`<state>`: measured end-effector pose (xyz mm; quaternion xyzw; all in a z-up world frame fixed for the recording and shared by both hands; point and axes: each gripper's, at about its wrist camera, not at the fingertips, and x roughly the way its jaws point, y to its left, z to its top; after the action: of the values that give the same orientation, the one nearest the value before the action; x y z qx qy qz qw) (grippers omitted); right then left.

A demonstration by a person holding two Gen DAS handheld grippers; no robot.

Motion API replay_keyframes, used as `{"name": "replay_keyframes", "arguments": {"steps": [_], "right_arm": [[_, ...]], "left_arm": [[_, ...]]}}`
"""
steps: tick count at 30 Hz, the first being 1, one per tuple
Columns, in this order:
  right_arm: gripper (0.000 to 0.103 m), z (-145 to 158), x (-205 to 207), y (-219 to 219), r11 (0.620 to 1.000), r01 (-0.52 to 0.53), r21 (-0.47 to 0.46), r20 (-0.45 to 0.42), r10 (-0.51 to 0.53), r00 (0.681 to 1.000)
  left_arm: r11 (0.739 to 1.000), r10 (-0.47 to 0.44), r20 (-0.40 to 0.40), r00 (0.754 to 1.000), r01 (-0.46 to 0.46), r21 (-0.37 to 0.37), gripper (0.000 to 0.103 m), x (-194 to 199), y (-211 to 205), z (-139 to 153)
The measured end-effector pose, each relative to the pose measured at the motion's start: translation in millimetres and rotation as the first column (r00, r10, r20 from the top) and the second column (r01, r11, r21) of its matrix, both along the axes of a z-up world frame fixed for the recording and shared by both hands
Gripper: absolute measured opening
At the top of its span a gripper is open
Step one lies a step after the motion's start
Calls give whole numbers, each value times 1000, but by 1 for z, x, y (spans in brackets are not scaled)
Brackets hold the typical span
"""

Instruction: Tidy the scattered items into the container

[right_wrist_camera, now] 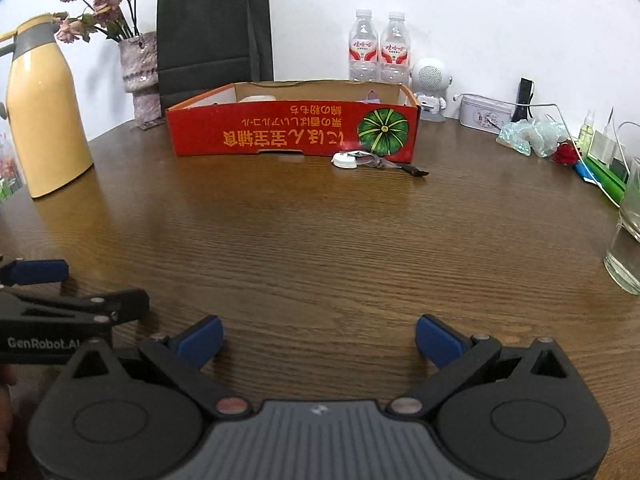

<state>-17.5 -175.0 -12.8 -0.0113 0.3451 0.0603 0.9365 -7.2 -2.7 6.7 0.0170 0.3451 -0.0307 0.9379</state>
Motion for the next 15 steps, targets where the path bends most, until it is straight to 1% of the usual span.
{"name": "replay_keyframes", "arguments": {"steps": [2,3,4,5,6,7,8,10,12,14,15], "right_arm": [[103,0,3,0,1000,-3,-3,-4,3,1000],[103,0,5,0,1000,-15,-6,-10,15,1000],[103,3,10,0,999,-47,-8,-27,46,999],[101,8,20,-2,996,-93,-5,-44,92,995],[99,14,30,-6,992,-127,4,-36,127,991],[96,22,40,-11,991,-137,3,-6,137,991],[97,30,53,-17,992,-129,-12,43,129,991],[97,41,88,-27,991,-126,-56,137,132,982],[88,40,132,-35,988,-134,-82,153,146,977],[70,32,174,-39,988,-130,-85,119,140,983],[67,26,193,-41,988,-141,-65,83,146,986]], "left_arm": [[1000,-11,3,1000,11,5,103,2,1,0],[999,-30,2,1000,30,21,103,5,0,2],[998,-52,-1,999,52,44,103,10,-1,4],[995,-74,5,997,74,66,103,15,-1,7],[993,-92,27,995,90,81,103,21,-1,12],[991,-104,52,993,99,92,103,29,0,16],[989,-115,71,991,107,104,103,38,1,20],[983,-129,94,987,115,142,103,61,-2,25],[978,-141,89,986,125,169,103,84,-7,28],[980,-152,76,985,140,145,103,100,-12,29],[983,-152,72,986,143,116,103,105,-12,29]]}}
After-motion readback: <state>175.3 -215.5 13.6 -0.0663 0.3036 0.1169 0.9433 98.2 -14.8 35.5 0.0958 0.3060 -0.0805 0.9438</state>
